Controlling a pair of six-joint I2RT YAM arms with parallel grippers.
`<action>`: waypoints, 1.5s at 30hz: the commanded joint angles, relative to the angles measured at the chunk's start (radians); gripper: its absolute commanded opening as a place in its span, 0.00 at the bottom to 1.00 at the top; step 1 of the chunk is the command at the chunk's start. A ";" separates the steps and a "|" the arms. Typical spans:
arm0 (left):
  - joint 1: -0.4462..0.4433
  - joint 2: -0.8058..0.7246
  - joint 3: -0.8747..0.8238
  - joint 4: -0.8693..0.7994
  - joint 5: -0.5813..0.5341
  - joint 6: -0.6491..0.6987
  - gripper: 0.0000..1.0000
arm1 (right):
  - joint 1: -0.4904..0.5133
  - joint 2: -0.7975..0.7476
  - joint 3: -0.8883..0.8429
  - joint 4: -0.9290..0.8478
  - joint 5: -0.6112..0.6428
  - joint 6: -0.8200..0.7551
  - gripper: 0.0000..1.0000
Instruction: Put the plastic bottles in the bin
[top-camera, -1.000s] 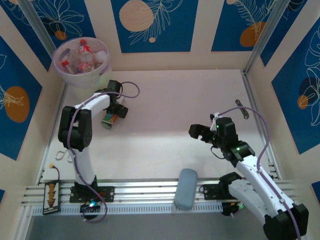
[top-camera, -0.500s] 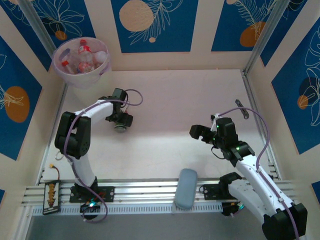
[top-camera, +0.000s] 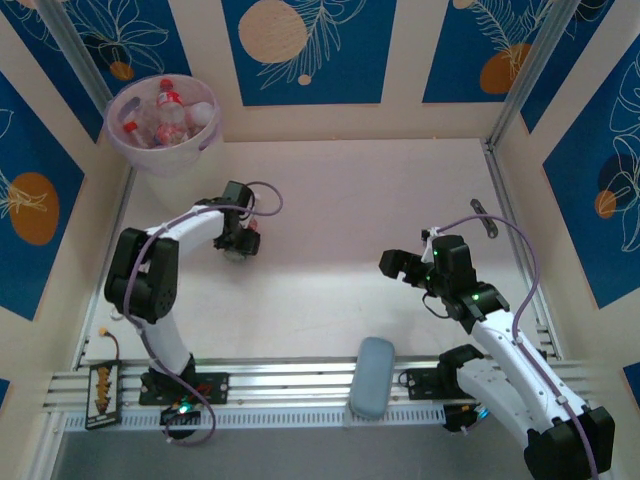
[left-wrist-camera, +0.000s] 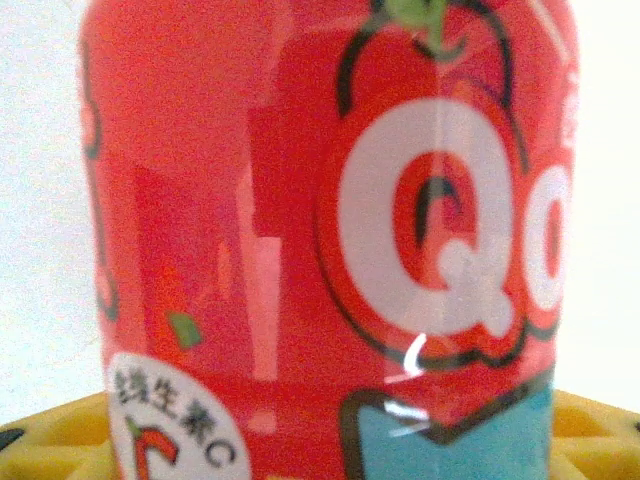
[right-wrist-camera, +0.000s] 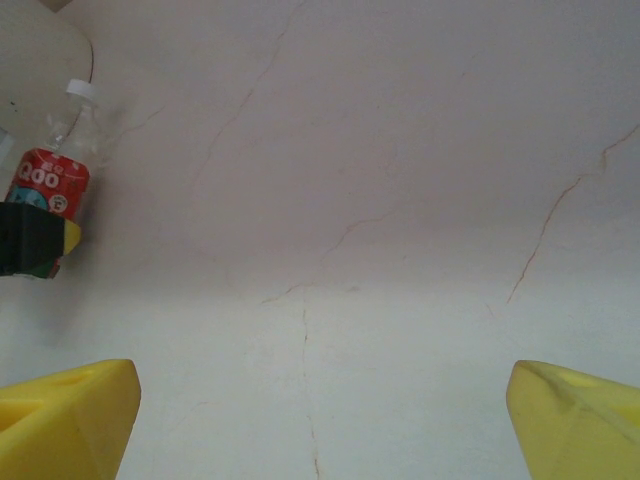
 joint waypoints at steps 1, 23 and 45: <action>-0.019 -0.072 0.025 -0.030 0.020 -0.010 0.60 | -0.004 0.007 -0.001 0.004 -0.026 -0.004 0.95; 0.160 -0.185 0.769 -0.265 0.303 -0.020 0.47 | 0.014 0.028 0.025 -0.001 -0.019 -0.003 0.95; 0.556 0.126 1.121 -0.326 0.382 -0.143 0.42 | 0.020 -0.012 -0.001 -0.016 -0.012 0.004 0.95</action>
